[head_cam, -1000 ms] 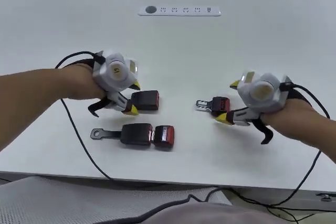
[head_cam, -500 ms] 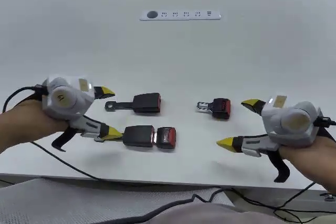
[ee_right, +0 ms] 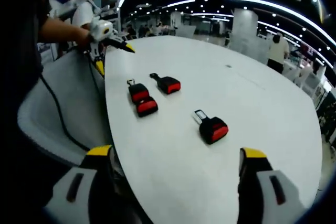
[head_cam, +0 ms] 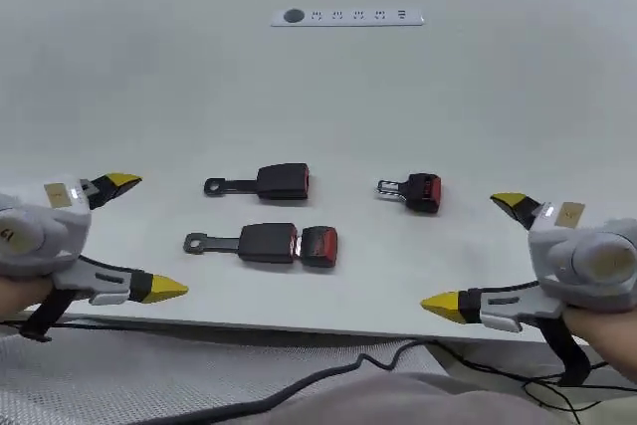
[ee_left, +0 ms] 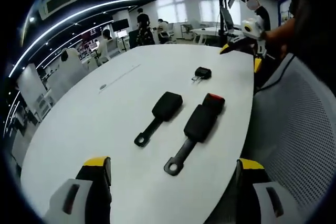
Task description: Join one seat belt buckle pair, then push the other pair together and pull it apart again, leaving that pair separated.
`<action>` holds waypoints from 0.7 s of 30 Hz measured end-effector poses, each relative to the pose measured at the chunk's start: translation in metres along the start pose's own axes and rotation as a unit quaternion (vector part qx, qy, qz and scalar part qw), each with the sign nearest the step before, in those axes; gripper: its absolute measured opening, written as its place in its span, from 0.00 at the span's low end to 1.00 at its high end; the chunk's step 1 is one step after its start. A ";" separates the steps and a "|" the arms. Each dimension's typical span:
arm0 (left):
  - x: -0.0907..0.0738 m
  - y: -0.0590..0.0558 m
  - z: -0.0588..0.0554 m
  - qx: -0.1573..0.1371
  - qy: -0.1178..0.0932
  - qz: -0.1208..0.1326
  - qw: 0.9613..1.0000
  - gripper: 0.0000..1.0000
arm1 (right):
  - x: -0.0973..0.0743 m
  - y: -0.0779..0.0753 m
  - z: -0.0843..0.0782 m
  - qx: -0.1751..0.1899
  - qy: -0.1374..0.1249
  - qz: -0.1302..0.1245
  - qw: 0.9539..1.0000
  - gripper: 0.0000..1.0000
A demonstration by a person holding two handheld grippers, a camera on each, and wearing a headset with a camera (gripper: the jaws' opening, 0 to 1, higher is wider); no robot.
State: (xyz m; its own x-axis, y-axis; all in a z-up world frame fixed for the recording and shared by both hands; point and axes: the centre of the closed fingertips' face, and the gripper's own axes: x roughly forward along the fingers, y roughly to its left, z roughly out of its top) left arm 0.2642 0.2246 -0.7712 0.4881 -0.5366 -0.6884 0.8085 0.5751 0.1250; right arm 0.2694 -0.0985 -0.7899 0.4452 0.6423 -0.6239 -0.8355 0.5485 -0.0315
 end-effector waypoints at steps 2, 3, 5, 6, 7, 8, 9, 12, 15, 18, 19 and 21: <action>-0.002 -0.002 0.002 -0.004 -0.008 0.001 1.000 1.00 | 0.002 0.001 0.001 -0.013 0.006 -0.003 1.000 1.00; -0.003 -0.003 0.002 -0.004 -0.011 0.003 1.000 1.00 | 0.003 0.003 0.002 -0.014 0.007 -0.003 1.000 1.00; -0.006 -0.001 0.001 -0.007 -0.017 0.006 1.000 1.00 | 0.004 0.005 0.006 -0.011 0.002 0.000 1.000 1.00; -0.007 0.001 0.001 -0.008 -0.020 0.010 1.000 1.00 | 0.005 0.005 0.008 -0.011 0.000 -0.001 1.000 1.00; -0.008 0.002 0.000 -0.010 -0.021 0.013 1.000 1.00 | 0.004 0.005 0.008 -0.010 -0.002 -0.002 1.000 1.00; -0.008 0.003 0.000 -0.011 -0.023 0.014 1.000 1.00 | 0.005 0.005 0.009 -0.010 -0.002 -0.002 1.000 1.00; -0.008 0.004 0.001 -0.012 -0.026 0.017 0.999 1.00 | 0.005 0.005 0.009 -0.009 -0.002 -0.004 1.000 1.00; -0.008 0.006 0.005 -0.011 -0.037 0.019 0.999 1.00 | 0.005 0.004 0.007 -0.014 0.004 -0.007 1.000 1.00; -0.008 0.005 0.006 -0.013 -0.036 0.016 0.999 1.00 | 0.005 0.005 0.006 -0.012 0.005 -0.004 1.000 1.00; -0.010 0.003 0.003 -0.018 -0.033 0.017 0.999 1.00 | 0.003 0.001 0.005 0.003 0.003 -0.007 1.000 1.00; -0.011 0.001 0.004 -0.017 -0.034 0.017 0.999 1.00 | 0.003 0.000 0.005 0.006 0.002 -0.008 1.000 1.00; -0.011 -0.002 0.005 -0.005 -0.035 0.016 0.999 1.00 | 0.001 -0.003 0.003 0.018 0.003 -0.011 1.000 0.99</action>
State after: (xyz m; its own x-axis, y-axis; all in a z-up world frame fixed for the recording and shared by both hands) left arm 0.2585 0.2266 -0.7601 0.5355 -0.5588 -0.6332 0.7889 0.5985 0.1391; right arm 0.2734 -0.0979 -0.7883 0.4613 0.6271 -0.6277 -0.8136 0.5811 -0.0173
